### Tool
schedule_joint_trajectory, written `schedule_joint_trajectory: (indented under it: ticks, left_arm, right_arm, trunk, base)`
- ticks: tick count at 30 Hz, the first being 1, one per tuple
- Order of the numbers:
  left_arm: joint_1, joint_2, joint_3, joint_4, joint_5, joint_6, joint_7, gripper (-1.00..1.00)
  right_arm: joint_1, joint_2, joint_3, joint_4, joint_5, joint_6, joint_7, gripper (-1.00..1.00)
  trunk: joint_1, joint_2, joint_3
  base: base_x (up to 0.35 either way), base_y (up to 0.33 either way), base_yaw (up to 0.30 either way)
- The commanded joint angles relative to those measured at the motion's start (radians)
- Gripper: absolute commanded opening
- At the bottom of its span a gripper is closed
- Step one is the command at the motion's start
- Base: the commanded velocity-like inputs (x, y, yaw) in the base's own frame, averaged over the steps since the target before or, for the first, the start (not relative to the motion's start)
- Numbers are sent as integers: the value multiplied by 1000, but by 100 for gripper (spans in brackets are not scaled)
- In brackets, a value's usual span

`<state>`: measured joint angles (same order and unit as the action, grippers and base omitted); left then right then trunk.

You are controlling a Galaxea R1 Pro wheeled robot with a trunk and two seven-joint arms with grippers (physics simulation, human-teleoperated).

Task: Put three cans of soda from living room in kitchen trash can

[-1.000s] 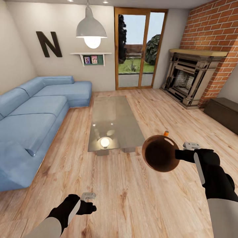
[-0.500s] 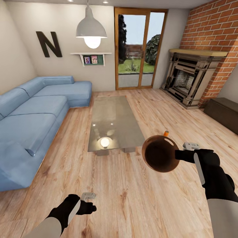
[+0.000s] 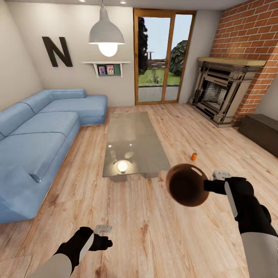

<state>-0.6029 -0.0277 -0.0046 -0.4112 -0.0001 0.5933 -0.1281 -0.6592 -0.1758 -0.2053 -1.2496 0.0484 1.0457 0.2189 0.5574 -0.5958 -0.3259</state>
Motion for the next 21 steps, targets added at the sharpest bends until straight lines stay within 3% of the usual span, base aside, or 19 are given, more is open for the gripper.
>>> schedule_joint_trajectory:
  ticks: [1,12,21]
  left_arm:
    - [0,0,0,0,0,0,0,100]
    - [0,0,0,0,-1,-1,1,100]
    - [0,0,0,0,-1,-1,2,100]
  right_arm:
    - [-1,0,0,11,-22,1,3,-100]
    - [-1,0,10,186,-13,-54,-10,-100]
    - [0,1,10,250,-13,-66,-10,-100]
  trunk:
    - [0,0,0]
    - [0,0,0]
    - [0,0,0]
  base:
    - [0,0,0]
    - [0,0,0]
    - [0,0,0]
